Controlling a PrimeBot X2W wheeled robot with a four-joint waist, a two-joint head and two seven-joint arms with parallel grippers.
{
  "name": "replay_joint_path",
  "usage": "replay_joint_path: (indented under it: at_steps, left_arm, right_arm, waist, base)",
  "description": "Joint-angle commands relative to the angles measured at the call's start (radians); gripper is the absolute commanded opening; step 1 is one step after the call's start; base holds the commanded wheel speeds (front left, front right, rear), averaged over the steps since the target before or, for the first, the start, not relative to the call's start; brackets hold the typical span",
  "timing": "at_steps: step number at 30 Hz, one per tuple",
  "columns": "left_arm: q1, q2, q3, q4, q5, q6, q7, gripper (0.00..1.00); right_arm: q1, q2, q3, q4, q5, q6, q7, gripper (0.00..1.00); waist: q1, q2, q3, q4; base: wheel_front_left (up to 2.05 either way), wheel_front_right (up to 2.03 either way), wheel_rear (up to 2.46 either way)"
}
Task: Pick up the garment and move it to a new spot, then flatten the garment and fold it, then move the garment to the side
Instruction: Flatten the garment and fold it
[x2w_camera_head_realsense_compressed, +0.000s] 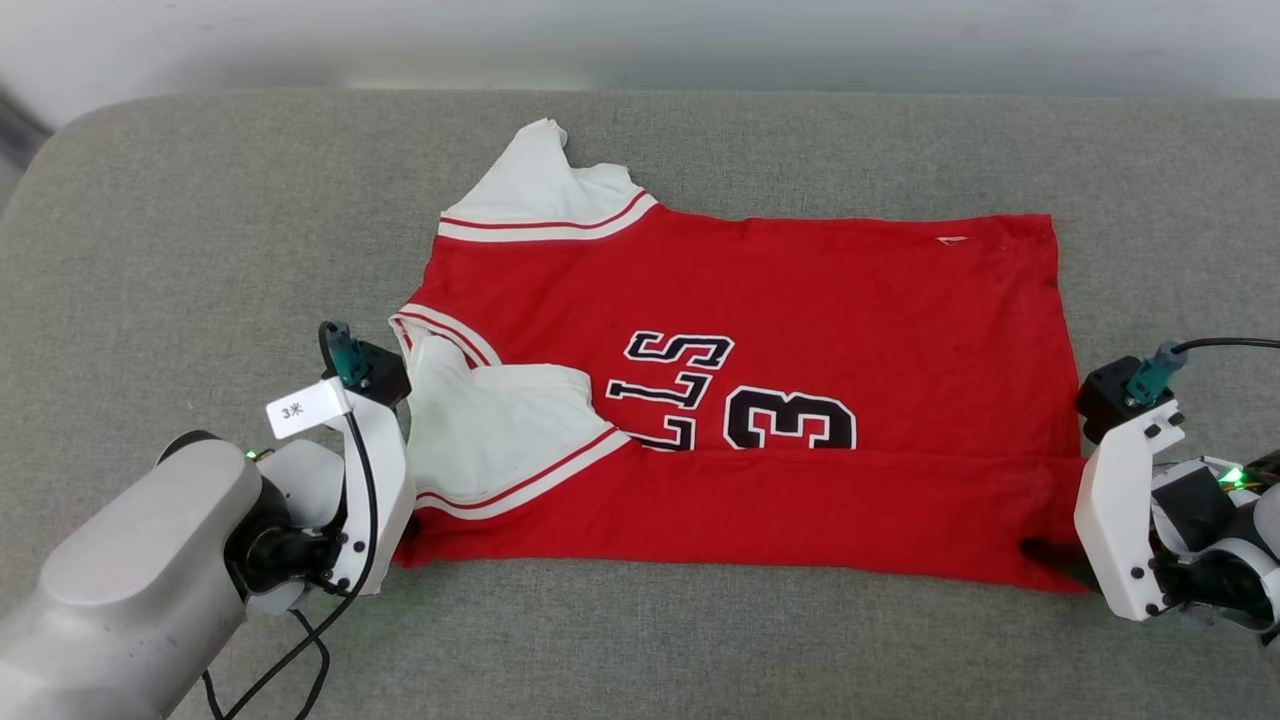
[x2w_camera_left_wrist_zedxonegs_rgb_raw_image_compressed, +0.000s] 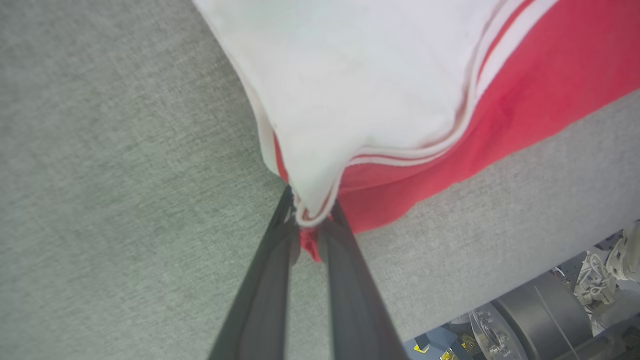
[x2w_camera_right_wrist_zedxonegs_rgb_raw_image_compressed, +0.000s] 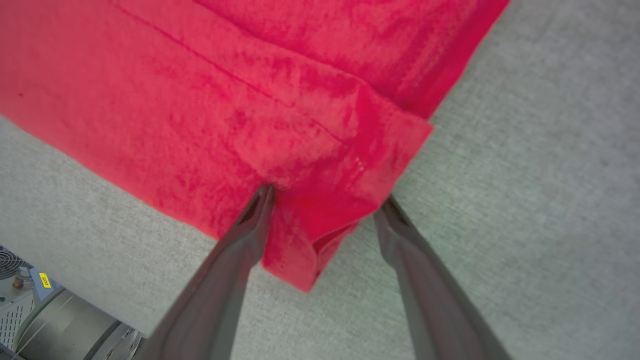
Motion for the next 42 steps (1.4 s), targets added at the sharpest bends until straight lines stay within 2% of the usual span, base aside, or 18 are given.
replay_joint_path:
  at_steps: [1, 3, 4, 5, 14, 25, 30, 34, 35, 36, 37, 42]
  left_arm:
    - [0.000, -0.005, -0.007, 0.002, -0.002, -0.003, -0.006, 0.00]
    - [0.008, -0.004, -0.008, 0.005, -0.006, -0.004, -0.013, 0.00]
    - [0.013, -0.003, -0.009, 0.007, -0.009, -0.004, -0.014, 0.00]
    - [0.017, -0.002, -0.011, 0.008, -0.009, -0.005, -0.016, 0.00]
    - [0.061, 0.029, -0.008, -0.012, -0.043, -0.005, -0.039, 0.00]
    - [0.141, 0.061, -0.024, -0.069, -0.069, -0.003, -0.050, 0.00]
    - [0.179, 0.081, -0.043, -0.079, -0.066, 0.002, -0.039, 0.00]
    - [0.204, 0.091, -0.052, -0.086, -0.072, 0.010, -0.035, 0.00]
    - [0.211, 0.093, -0.056, -0.088, -0.068, 0.012, -0.034, 0.00]
    - [0.214, 0.094, -0.059, -0.090, -0.064, 0.016, -0.034, 0.22]
    - [0.214, 0.095, -0.057, -0.092, -0.059, 0.021, -0.044, 1.00]
    - [0.179, 0.109, -0.028, -0.123, -0.053, 0.023, -0.078, 1.00]
  right_arm:
    - [0.043, 0.042, 0.035, 0.018, 0.011, 0.003, -0.012, 1.00]
    - [0.040, 0.046, 0.046, 0.025, 0.021, 0.003, -0.034, 1.00]
    - [0.036, 0.044, 0.048, 0.029, 0.026, 0.003, -0.046, 0.33]
    - [0.032, 0.040, 0.053, 0.030, 0.032, 0.003, -0.052, 0.00]
    - [0.011, -0.046, 0.051, 0.000, 0.090, 0.002, -0.147, 0.00]
    - [0.123, -0.177, 0.041, -0.089, 0.166, 0.001, -0.172, 0.00]
    - [0.203, -0.200, 0.031, -0.121, 0.179, 0.001, -0.176, 0.00]
    - [0.243, -0.186, 0.026, -0.118, 0.163, 0.001, -0.179, 0.00]
    - [0.247, -0.177, 0.025, -0.114, 0.160, 0.001, -0.182, 0.16]
    - [0.248, -0.169, 0.020, -0.112, 0.155, 0.001, -0.189, 0.96]
    - [0.248, -0.162, 0.014, -0.110, 0.150, 0.001, -0.200, 1.00]
    - [0.225, -0.140, -0.037, -0.125, 0.096, 0.001, -0.300, 1.00]
  waist:
    - [0.0000, -0.0001, 0.000, -0.001]
    - [0.0000, -0.0001, -0.004, -0.003]
    - [0.0000, -0.0001, -0.008, -0.004]
    - [0.0000, -0.0001, -0.013, -0.005]
    - [0.0000, -0.0001, -0.083, -0.011]
    - [0.0000, -0.0001, -0.121, -0.012]
    - [0.0000, -0.0001, -0.118, -0.017]
    - [0.0000, -0.0001, -0.114, -0.024]
    - [0.0000, -0.0001, -0.114, -0.025]
    - [0.0000, -0.0001, -0.115, -0.026]
    - [0.0000, -0.0001, -0.116, -0.026]
    - [0.0000, -0.0001, -0.138, -0.025]
  base:
    - [0.00, 0.00, 0.00]
    - [0.00, 0.00, 0.00]
    - [0.00, 0.00, 0.00]
    - [0.00, 0.00, 0.00]
    - [0.00, 0.00, 0.00]
    - [0.00, 0.00, 0.00]
    - [0.00, 0.00, 0.00]
    - [0.00, 0.00, 0.00]
    - [0.00, 0.00, 0.00]
    - [0.00, 0.00, 0.00]
    - [0.00, 0.00, 0.00]
    - [0.00, 0.00, 0.00]
